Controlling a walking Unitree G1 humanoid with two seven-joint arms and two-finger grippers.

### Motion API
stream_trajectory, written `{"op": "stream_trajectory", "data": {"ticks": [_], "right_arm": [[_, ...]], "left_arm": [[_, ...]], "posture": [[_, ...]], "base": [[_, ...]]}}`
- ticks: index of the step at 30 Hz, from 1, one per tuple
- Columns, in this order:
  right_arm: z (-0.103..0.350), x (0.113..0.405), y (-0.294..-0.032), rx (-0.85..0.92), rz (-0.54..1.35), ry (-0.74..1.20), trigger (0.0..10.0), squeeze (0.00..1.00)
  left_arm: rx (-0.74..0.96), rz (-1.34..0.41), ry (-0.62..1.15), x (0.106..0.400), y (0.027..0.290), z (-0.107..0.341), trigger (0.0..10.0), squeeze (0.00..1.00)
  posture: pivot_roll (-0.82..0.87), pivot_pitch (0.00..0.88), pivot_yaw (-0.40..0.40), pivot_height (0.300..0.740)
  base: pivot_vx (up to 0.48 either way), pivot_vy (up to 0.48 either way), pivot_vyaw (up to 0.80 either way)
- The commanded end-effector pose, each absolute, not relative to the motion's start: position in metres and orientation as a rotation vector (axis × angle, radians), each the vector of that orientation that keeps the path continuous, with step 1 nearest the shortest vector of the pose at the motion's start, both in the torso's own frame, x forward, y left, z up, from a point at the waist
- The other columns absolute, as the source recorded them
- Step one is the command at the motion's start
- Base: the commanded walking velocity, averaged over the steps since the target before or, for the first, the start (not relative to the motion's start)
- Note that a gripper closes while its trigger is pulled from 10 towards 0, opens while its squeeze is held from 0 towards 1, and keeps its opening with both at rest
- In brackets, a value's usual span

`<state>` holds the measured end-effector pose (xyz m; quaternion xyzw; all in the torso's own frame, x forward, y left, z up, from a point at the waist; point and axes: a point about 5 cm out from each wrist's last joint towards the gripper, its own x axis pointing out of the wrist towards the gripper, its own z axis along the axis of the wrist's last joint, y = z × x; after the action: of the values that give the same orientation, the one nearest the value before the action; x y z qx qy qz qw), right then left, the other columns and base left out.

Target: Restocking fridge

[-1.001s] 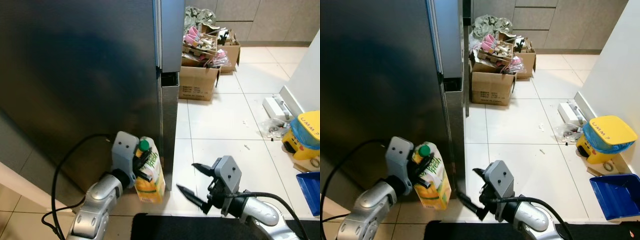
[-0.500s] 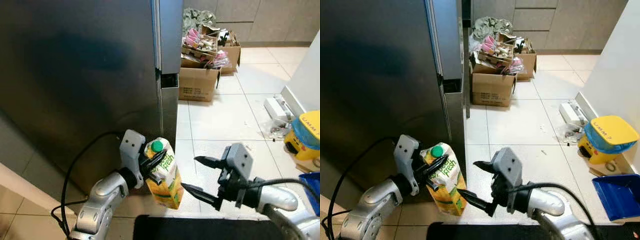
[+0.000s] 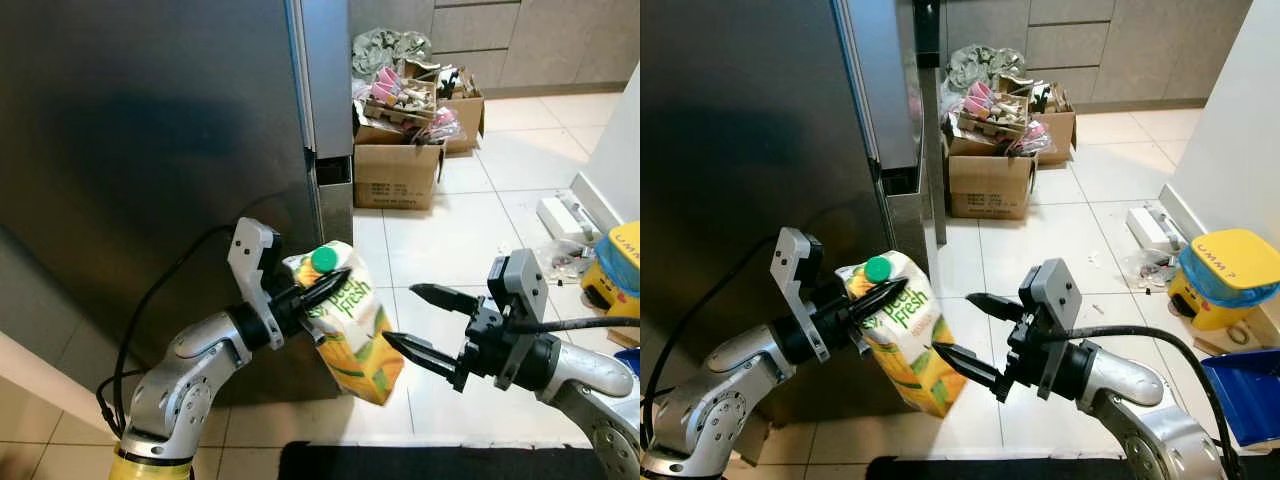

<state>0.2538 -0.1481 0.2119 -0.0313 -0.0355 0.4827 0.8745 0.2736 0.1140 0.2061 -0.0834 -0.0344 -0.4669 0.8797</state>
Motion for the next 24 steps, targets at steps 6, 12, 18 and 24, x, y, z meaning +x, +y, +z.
{"op": "stream_trajectory", "data": {"ticks": [6,12,18,24], "right_arm": [[0.216,0.256,-0.145,-0.067,1.083,-0.056,10.0,0.00],[0.219,0.248,-0.143,-0.037,1.166,-0.035,10.0,0.00],[0.224,0.238,-0.141,0.058,1.251,-0.024,10.0,0.00],[0.225,0.230,-0.139,0.135,1.323,-0.021,0.0,0.00]], "left_arm": [[-0.210,-1.159,-0.034,0.254,0.104,0.212,10.0,0.00],[-0.264,-1.262,0.001,0.246,0.103,0.216,10.0,0.00],[-0.309,-1.345,0.041,0.239,0.105,0.218,10.0,0.00],[-0.361,-1.369,0.053,0.238,0.103,0.220,10.0,0.00]], "posture": [[-0.11,0.120,0.105,0.740],[-0.12,0.121,0.102,0.740],[-0.13,0.121,0.100,0.740],[-0.13,0.114,0.092,0.740]], "base": [[0.000,0.000,0.00],[0.000,0.000,0.00],[0.000,0.000,0.00],[0.000,0.000,0.00]]}}
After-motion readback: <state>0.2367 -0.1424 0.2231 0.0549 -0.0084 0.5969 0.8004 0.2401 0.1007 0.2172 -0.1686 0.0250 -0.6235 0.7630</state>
